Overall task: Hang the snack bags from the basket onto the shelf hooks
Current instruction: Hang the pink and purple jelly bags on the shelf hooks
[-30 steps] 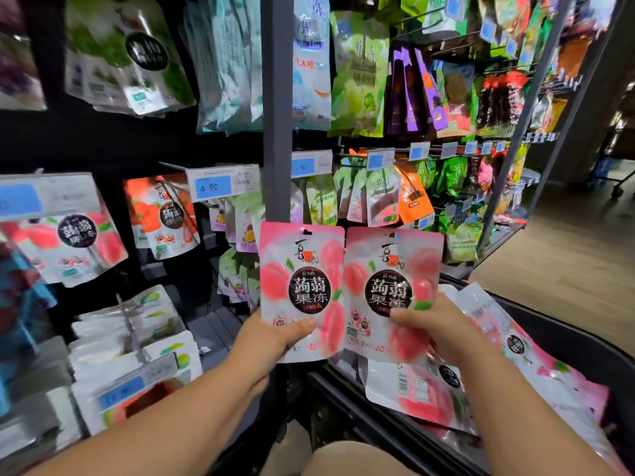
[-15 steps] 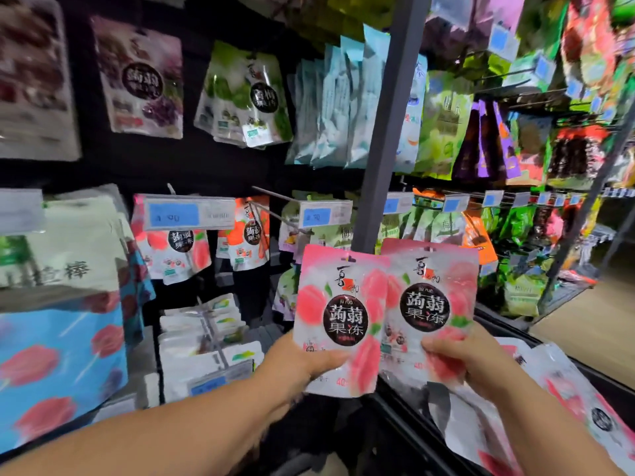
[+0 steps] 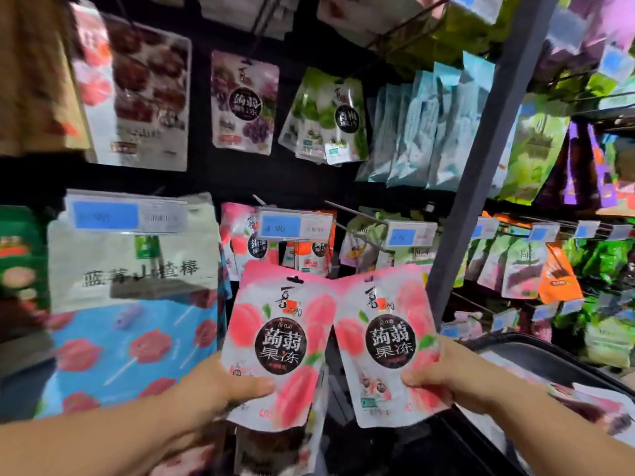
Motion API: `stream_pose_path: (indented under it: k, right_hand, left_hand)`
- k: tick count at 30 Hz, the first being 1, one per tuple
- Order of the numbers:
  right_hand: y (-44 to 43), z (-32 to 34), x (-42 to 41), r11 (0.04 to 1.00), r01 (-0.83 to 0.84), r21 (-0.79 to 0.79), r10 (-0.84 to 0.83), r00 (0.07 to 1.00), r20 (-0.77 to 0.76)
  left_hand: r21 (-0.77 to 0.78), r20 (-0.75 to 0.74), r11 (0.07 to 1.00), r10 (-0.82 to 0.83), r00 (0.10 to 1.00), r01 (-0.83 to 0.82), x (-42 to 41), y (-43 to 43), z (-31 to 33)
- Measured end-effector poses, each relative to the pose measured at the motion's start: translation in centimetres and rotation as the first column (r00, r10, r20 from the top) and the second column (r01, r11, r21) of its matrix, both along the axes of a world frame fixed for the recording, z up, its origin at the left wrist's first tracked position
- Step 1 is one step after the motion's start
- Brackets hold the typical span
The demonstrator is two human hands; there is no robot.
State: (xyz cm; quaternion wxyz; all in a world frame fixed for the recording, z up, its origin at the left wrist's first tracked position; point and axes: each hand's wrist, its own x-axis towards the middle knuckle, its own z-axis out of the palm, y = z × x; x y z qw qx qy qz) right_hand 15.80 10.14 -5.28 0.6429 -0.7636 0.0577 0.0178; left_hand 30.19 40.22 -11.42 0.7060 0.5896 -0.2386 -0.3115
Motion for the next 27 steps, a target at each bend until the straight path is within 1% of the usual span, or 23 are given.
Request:
stream_pose_path:
  k: [2, 8, 11, 14, 16, 18, 22, 23, 27]
  right_hand:
    - [0.9, -0.5, 2.0, 0.998, -0.029, 0.058, 0.029, 1.000, -0.005]
    - [4.3, -2.7, 6.9, 0.982, 0.003, 0.188, -0.005, 1.000, 0.009]
    - [5.8, -3.2, 8.2, 0.970, -0.034, 0.240, 0.025, 0.999, 0.041]
    - [6.7, -3.3, 9.3, 0.956, -0.047, 0.288, 0.030, 0.998, 0.062]
    - [7.3, -3.1, 9.9, 0.952, -0.060, 0.301, 0.040, 0.997, 0.071]
    - [7.8, -3.2, 10.5, 0.956, -0.066, 0.287, 0.046, 0.996, 0.076]
    - [8.5, -3.2, 11.1, 0.959, -0.065, 0.275, 0.042, 0.995, 0.089]
    - [8.6, -3.2, 11.2, 0.960, -0.066, 0.272, 0.043, 0.995, 0.088]
    - [8.8, -3.5, 11.2, 0.957, -0.084, 0.278, 0.068, 0.995, 0.068]
  left_hand:
    - [-0.040, -0.023, 0.999, 0.011, 1.000, -0.012, 0.7, 1.5, -0.4]
    - [-0.042, 0.049, 0.995, 0.097, 0.994, -0.095, 2.5, 4.4, 0.2]
    - [-0.056, 0.077, 0.988, 0.146, 0.986, -0.141, 3.1, 6.0, 0.8]
    - [-0.044, 0.035, 0.977, 0.212, 0.977, -0.210, 4.1, 7.6, 0.8]
    - [-0.003, 0.037, 0.975, 0.224, 0.974, -0.224, 4.6, 8.5, 0.6]
    - [-0.007, 0.025, 0.974, 0.225, 0.974, -0.225, 4.4, 9.1, 0.8]
    - [0.010, 0.088, 0.978, 0.206, 0.975, -0.208, 3.8, 9.6, 1.3]
    - [-0.010, 0.074, 0.980, 0.198, 0.977, -0.198, 3.9, 9.7, 1.2]
    - [0.007, 0.055, 0.983, 0.183, 0.981, -0.184, 3.8, 9.9, 1.2]
